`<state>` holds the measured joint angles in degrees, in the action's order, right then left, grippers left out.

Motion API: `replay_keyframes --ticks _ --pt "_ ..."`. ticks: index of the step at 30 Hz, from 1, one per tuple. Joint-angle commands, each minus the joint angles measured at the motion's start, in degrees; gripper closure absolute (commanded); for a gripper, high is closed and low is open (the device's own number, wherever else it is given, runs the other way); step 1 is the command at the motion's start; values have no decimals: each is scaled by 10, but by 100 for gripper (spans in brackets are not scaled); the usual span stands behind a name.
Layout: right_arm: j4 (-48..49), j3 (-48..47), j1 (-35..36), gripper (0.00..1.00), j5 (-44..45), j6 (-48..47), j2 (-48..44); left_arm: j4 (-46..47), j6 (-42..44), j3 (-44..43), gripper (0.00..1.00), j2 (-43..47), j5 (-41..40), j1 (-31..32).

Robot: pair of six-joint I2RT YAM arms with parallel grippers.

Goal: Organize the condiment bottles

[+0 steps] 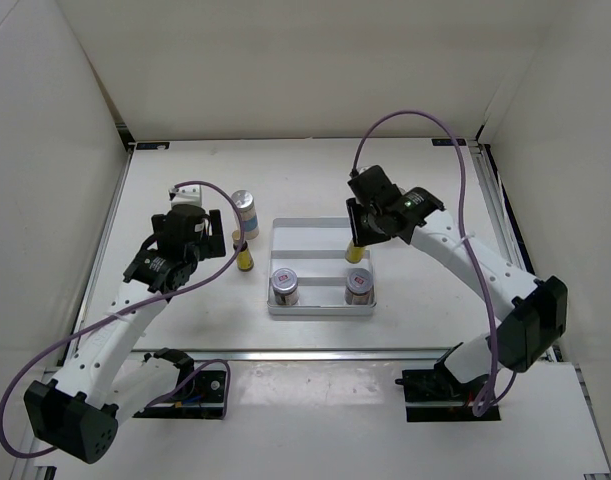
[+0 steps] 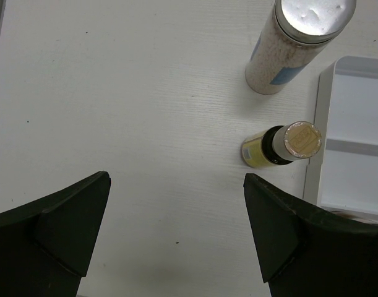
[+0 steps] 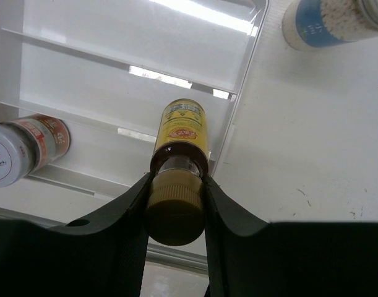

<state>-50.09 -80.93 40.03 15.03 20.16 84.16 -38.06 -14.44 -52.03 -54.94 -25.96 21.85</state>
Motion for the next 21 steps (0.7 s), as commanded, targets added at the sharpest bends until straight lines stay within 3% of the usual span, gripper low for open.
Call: replay_keyframes --ticks 1,10,11,12,14,15,17,18,21 --pt "36 20 5 100 -3 9 0 7 -2 -9 0 4 2 -2" --pt "58 45 5 100 13 9 47 7 -2 -9 0 4 20 -2" --pt "58 45 5 94 13 9 47 7 -2 -9 0 4 20 -2" --pt "58 45 5 82 13 9 47 7 -2 -9 0 -3 30 -2" --pt "63 51 5 72 13 9 53 12 4 -9 0 -10 49 -2" --pt "63 51 5 58 13 9 53 12 4 -9 0 -17 69 -2" --pt "63 51 5 43 18 9 53 26 11 -14 0 -22 99 3" --pt "63 46 5 29 18 9 53 31 19 -14 0 -22 127 3" --pt "56 32 5 0 39 15 38 36 19 -14 0 -35 139 21"
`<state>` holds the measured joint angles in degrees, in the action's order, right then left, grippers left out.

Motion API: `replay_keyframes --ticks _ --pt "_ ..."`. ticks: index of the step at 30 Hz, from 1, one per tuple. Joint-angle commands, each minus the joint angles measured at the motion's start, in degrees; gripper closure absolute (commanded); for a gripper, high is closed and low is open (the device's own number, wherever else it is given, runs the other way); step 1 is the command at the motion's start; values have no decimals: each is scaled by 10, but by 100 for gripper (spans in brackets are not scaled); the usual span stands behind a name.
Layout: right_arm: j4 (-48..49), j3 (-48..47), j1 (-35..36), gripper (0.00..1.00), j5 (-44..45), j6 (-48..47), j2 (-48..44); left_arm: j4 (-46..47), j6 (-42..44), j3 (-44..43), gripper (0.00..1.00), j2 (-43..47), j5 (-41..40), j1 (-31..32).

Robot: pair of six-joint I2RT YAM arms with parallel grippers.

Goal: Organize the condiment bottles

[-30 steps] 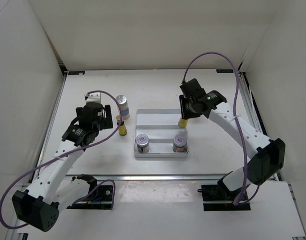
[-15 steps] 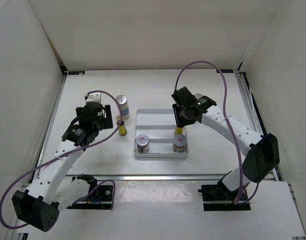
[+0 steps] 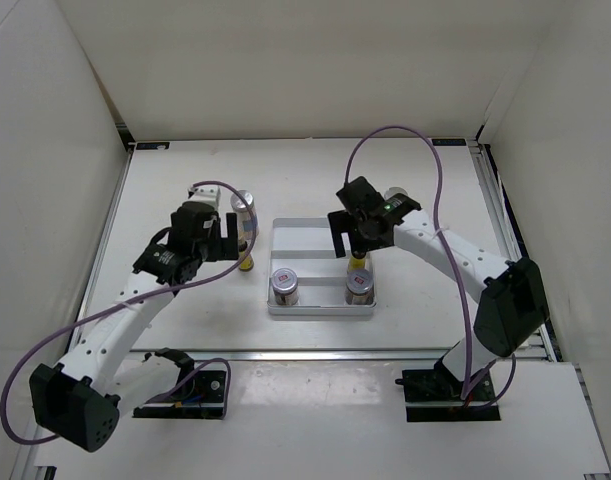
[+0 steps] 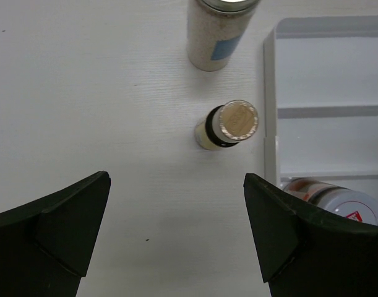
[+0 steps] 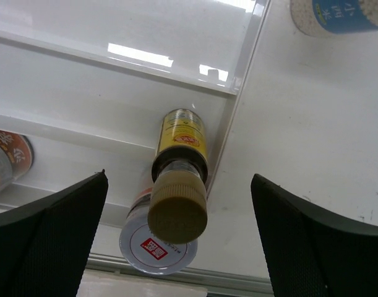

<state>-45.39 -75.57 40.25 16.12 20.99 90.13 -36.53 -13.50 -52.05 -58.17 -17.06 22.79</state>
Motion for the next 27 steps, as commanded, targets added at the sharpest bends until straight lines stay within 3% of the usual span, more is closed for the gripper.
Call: replay_keyframes --ticks 1,17,19,22,27 --pt "4 -22 3 0 28 7 -33 21 9 -22 0 -13 55 12" --pt "-31 -57 3 0 51 1 -108 66 -18 -63 0 -169 81 28" --pt "-31 -52 3 0 51 1 -116 72 -24 -68 4 -184 76 28" --pt "-37 -52 3 0 51 -5 -123 72 -24 -75 19 -211 76 28" --pt "-50 -52 3 0 51 -16 -134 88 -29 -82 31 -218 70 28"
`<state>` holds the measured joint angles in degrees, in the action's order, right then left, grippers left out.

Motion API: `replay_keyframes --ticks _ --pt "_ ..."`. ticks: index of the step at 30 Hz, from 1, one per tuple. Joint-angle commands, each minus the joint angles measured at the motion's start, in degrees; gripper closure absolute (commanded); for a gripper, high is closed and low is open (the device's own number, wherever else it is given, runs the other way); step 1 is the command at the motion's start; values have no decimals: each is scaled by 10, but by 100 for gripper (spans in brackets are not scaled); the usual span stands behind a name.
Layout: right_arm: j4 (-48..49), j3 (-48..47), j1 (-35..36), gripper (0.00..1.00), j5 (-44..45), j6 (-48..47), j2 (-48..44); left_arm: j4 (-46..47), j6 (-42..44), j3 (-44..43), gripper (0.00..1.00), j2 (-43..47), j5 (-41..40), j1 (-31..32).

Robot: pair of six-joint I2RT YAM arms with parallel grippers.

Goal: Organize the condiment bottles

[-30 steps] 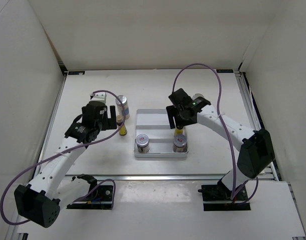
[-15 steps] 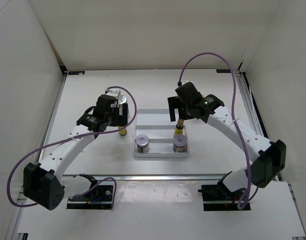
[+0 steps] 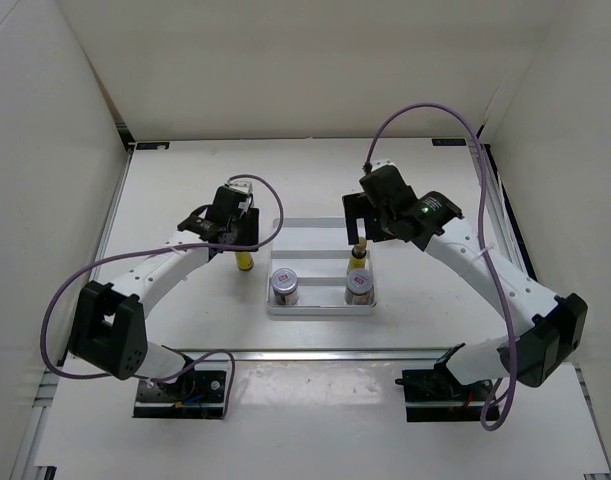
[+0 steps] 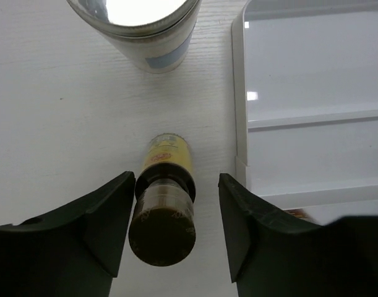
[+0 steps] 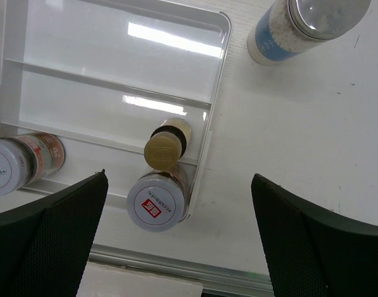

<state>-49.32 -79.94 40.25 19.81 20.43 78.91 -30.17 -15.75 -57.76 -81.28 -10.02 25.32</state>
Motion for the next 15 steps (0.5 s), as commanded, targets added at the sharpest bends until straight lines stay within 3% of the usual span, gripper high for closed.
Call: replay_keyframes --ticks 1,9,15 --pt "-10 -8 3 0 20 -10 -22 25 -7 -31 35 13 -6 3" --pt "-22 2 3 0 32 -15 -39 -7 5 -96 66 32 -6 13" --pt "-22 2 3 0 37 -15 -39 -53 10 -162 76 43 -25 39"
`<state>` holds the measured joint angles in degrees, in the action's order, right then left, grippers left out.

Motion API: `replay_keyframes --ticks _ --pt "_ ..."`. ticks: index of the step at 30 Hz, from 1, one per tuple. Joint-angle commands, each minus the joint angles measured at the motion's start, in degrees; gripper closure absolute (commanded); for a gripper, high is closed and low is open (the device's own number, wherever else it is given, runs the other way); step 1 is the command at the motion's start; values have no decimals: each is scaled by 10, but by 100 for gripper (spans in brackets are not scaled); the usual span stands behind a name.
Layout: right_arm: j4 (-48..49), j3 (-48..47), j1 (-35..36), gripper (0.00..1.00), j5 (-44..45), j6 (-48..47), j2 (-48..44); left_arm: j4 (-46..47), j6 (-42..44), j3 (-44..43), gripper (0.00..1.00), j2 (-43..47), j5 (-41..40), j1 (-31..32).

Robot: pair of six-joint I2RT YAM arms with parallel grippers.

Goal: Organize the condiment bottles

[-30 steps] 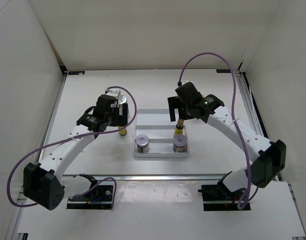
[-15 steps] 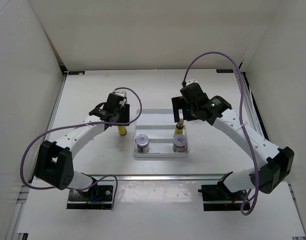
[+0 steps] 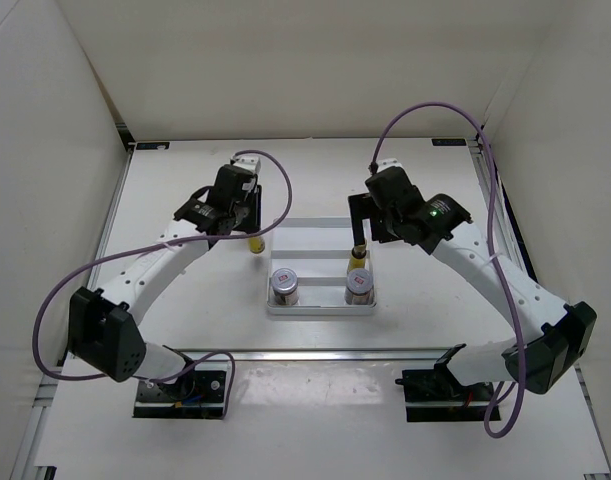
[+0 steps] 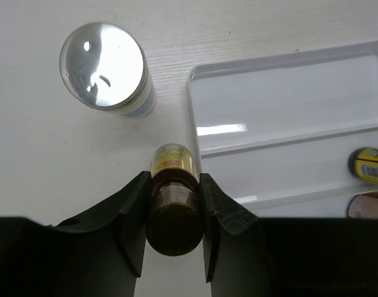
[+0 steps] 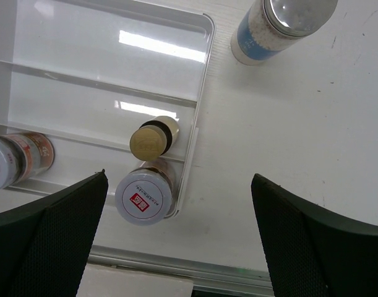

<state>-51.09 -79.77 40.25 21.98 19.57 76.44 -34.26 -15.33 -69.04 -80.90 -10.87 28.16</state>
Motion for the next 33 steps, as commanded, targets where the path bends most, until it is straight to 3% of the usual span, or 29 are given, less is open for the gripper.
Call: replay_keyframes --ticks 1,7,14,27,33 --pt "-4 1 3 0 16 -7 -14 -19 6 -58 77 39 -16 15" --pt "-4 11 3 0 26 -7 -19 -41 0 -116 82 39 7 44" --pt "-4 16 -3 0 26 -7 -19 -41 -19 -103 87 2 29 90" --pt "-9 37 -13 0 32 -1 -40 10 -41 -19 87 -33 29 109" --pt "-15 43 -13 0 32 4 -46 38 -41 0 79 -49 23 114"
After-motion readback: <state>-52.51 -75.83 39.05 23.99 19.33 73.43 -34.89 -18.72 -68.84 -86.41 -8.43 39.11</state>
